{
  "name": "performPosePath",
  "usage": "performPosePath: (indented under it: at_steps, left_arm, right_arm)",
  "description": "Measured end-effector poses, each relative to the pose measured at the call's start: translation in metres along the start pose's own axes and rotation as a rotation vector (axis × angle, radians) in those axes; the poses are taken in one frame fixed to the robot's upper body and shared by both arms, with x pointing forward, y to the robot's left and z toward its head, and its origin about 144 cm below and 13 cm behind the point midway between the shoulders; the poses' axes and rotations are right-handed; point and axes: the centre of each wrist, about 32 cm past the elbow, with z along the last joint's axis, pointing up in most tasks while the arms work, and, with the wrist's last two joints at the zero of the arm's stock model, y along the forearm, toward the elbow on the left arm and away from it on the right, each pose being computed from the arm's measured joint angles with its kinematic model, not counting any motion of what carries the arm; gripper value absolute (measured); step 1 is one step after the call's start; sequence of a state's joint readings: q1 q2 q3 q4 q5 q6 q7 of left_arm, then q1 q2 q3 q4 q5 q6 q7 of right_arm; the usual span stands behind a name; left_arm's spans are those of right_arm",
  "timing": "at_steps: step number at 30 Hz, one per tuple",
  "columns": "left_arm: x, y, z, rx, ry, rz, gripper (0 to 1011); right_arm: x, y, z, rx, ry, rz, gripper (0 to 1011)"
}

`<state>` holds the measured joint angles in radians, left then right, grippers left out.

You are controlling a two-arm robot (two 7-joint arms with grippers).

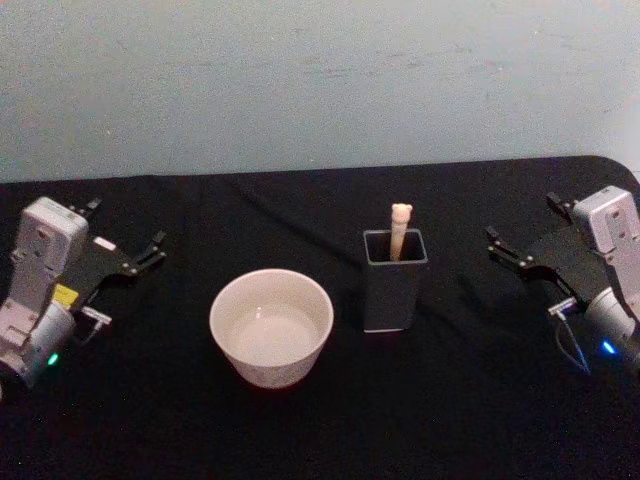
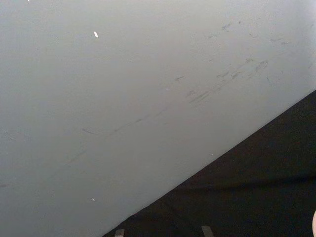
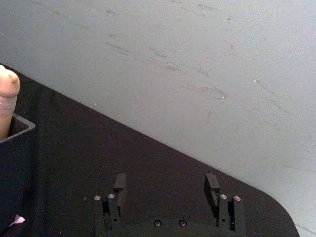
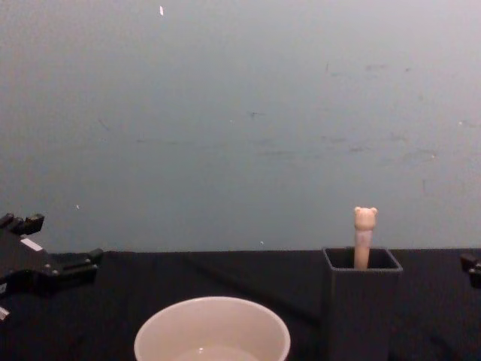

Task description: Pick up the stirring spoon with one hand, stir inside the cup, then place it back in its original position.

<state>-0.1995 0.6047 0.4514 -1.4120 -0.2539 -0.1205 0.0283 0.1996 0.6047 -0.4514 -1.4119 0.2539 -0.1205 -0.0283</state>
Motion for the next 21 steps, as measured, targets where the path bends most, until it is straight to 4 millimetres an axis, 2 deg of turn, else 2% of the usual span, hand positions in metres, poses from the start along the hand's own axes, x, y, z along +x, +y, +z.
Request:
performPosePath:
  at_steps: [21]
  left_arm:
    - [0.0,0.0,0.0,0.0,0.0,0.0,1001]
  right_arm:
    - [0.0,0.0,0.0,0.0,0.0,0.0,1000]
